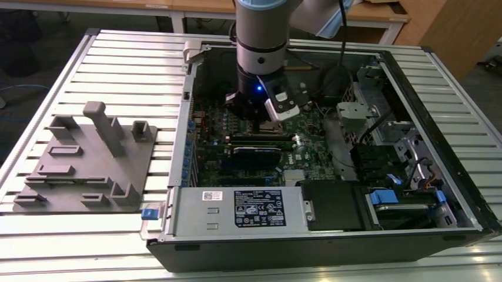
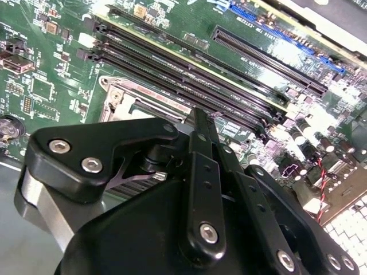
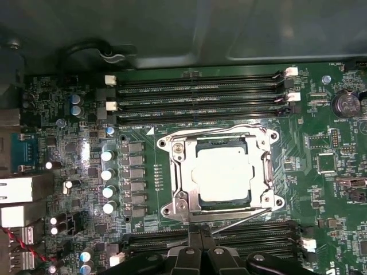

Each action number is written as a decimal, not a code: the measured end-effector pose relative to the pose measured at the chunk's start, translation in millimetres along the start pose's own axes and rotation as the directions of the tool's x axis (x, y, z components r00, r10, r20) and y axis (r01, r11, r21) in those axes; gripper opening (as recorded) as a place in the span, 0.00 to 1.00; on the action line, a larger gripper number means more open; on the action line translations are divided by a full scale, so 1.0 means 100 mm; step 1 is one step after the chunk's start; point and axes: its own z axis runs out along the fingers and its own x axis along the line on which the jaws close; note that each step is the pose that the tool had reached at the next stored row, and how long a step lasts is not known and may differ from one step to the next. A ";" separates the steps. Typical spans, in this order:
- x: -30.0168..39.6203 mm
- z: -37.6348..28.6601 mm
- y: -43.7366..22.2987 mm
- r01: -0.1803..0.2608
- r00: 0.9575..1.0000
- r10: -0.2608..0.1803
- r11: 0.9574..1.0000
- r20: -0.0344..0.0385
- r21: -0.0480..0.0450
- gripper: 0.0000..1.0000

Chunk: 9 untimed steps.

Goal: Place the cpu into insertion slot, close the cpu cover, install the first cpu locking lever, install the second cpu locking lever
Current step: 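Install the second cpu locking lever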

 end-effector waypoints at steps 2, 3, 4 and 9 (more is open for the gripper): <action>0.012 0.003 -0.001 0.000 1.000 0.000 1.000 0.000 0.000 0.10; 0.017 0.005 -0.002 0.000 1.000 0.000 1.000 0.000 0.000 0.10; 0.022 0.005 -0.002 0.000 1.000 0.000 1.000 0.000 0.000 0.10; 0.024 0.005 -0.002 0.000 1.000 0.000 1.000 0.000 0.000 0.10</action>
